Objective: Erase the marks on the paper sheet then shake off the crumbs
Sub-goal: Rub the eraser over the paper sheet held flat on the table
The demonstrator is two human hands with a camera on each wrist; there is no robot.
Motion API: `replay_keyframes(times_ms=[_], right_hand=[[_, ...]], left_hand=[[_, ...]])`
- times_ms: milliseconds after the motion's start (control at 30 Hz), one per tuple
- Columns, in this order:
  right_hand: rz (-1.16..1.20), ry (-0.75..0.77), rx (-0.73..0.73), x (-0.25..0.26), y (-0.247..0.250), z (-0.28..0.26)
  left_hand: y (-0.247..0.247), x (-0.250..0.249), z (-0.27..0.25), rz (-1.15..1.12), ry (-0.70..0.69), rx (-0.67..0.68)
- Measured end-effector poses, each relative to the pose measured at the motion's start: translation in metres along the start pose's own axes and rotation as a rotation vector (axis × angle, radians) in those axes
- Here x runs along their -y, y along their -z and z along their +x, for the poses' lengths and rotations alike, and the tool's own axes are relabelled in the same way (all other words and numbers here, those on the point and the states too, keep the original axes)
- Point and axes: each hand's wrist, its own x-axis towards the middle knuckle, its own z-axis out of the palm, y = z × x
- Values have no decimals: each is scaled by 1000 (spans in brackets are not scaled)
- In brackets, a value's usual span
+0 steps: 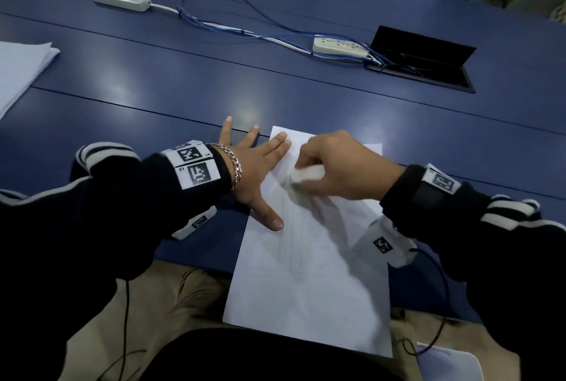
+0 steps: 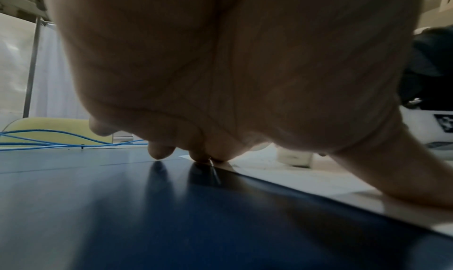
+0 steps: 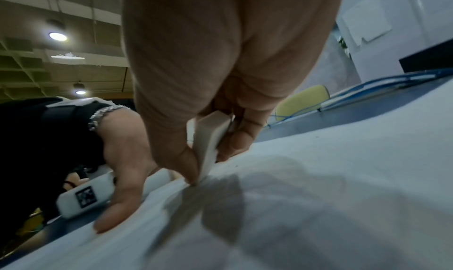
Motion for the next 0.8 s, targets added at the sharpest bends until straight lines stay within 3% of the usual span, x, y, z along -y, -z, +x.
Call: replay_keyframes(times_ms=[133,333,500,633,800], right_hand=[[55,32,117,7,6,-6],[-47,-66,-39,-7,10,16],[-9,35,95,10,7,-4],[-12,-47,-15,-10,16,1],[2,-100,-17,-21,10,-2]], left_hand=[[-2,-1,2,9,-1,-15],[1,-1,-1,-10,9,1],[2,-3,-2,-11,-3,0],[5,-3,-6,-19,-4,6],[1,-6,-20,-1,-117,38]])
